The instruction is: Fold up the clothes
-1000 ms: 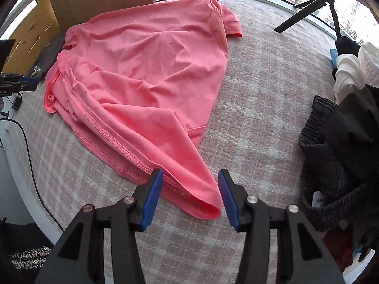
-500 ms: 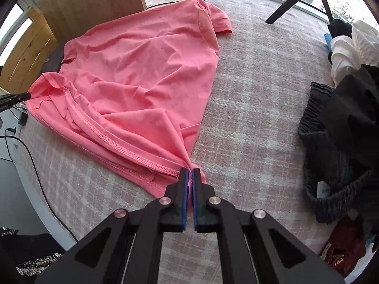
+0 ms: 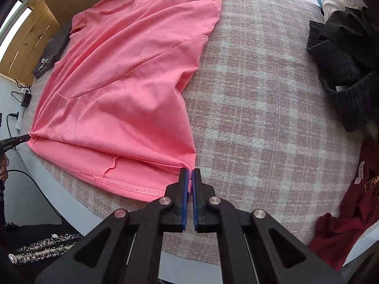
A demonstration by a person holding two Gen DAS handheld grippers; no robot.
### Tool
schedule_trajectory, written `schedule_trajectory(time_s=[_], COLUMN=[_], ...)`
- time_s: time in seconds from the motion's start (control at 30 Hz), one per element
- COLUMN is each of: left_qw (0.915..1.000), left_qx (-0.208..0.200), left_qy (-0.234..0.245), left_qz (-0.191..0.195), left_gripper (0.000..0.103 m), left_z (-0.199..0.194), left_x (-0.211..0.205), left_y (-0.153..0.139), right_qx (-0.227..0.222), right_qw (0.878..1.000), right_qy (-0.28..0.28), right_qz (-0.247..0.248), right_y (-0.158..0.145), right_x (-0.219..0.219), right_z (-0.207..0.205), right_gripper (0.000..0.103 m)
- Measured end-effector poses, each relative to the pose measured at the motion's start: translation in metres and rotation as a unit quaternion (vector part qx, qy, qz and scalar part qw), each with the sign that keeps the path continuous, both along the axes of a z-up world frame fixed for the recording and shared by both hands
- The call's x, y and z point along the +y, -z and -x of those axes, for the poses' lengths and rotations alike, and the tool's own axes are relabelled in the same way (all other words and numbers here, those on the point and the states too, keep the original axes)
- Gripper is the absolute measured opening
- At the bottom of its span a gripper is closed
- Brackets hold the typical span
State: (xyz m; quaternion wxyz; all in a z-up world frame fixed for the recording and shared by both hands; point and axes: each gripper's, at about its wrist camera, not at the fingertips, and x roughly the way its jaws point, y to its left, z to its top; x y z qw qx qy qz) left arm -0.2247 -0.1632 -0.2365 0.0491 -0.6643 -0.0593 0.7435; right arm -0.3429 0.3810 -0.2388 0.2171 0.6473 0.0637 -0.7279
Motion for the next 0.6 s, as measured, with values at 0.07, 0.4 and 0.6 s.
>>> schedule_trajectory(time_s=[0.07,0.4,0.6], left_qw=[0.9998,0.9913,0.9784], left_qx=[-0.001,0.029,0.035], left_qy=[0.02,0.126,0.196], left_qz=[-0.007,0.028,0.055], left_gripper=[0.001,0.014,0.02], left_z=[-0.003,-0.013,-0.008], left_x=[0.006,0.035,0.072], left_y=[0.001,-0.016,-0.012], right_qx=[0.002,0.017,0.016], right_qw=[1.0,1.0,1.0], right_qy=[0.01,0.007,0.006], right_qz=[-0.004,-0.023,-0.021], right_y=[-0.001,-0.006,-0.005], right_x=[0.007,0.01,0.016], right_z=[0.001,-0.004,-0.001], right_gripper=[0.003,0.003,0.003])
